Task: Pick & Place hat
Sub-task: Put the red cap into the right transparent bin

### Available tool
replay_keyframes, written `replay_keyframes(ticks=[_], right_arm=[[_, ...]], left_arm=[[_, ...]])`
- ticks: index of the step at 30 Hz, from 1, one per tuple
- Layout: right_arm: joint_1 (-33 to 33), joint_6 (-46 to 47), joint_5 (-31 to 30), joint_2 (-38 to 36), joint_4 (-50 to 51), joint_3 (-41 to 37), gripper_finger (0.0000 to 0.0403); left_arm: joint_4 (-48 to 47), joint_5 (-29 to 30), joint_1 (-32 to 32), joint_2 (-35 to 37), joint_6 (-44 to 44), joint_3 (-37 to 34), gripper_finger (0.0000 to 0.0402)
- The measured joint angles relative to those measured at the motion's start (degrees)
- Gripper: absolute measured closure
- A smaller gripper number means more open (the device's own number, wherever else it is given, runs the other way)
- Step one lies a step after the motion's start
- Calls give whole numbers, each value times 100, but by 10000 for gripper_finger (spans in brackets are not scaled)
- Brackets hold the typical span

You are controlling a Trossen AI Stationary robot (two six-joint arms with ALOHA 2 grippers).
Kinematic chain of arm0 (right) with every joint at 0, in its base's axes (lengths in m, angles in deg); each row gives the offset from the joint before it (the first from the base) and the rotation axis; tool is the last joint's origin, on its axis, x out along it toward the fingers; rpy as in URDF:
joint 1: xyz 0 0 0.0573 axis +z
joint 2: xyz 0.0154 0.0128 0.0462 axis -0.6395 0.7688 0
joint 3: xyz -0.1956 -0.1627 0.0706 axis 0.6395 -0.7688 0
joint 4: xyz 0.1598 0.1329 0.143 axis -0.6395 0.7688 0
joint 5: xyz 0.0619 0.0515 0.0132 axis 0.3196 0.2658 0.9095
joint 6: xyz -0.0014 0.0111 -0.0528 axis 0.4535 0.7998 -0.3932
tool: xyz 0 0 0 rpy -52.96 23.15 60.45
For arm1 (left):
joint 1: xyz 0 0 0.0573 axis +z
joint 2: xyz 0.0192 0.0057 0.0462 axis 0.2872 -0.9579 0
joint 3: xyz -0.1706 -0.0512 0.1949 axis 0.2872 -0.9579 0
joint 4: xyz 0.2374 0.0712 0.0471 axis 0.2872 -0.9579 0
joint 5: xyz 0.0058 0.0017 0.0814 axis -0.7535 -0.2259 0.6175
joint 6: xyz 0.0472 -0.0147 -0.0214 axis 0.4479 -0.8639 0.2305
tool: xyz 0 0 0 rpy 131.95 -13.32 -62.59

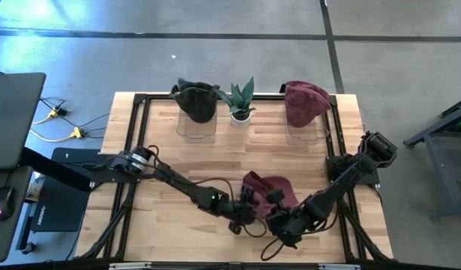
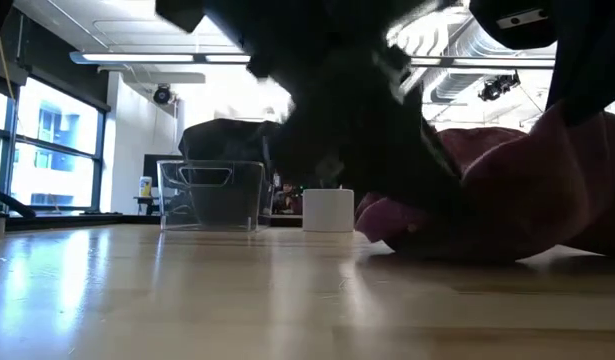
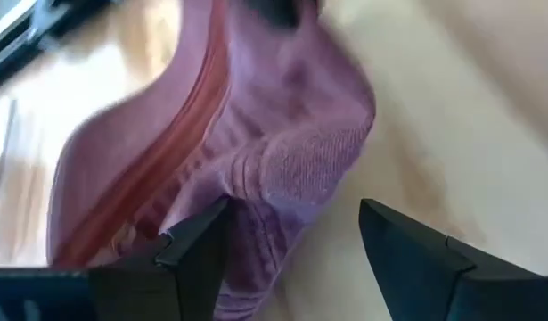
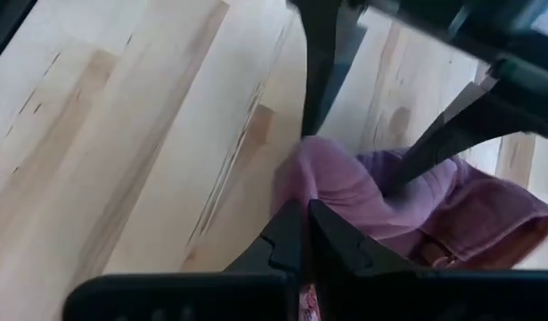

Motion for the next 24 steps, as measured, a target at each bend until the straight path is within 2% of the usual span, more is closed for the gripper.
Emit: replay_keyframes(ticks=[2, 8, 12, 16, 24], right_arm=[[0, 0, -12, 0, 0, 0, 399], [2, 163, -146, 0, -16, 0, 397], [86, 211, -151, 0, -31, 0, 399], [238, 329, -269, -33, -27, 0, 397], [345, 769, -48, -75, 242, 0, 389]], left_arm=[[91, 375, -26, -91, -129, -7, 159], [237, 924, -95, -236, -279, -11, 158], [187, 1658, -87, -347, -416, -11, 177], [201, 1721, -84, -330, -216, -4, 229], [-353, 736, -283, -215, 557, 68, 387]])
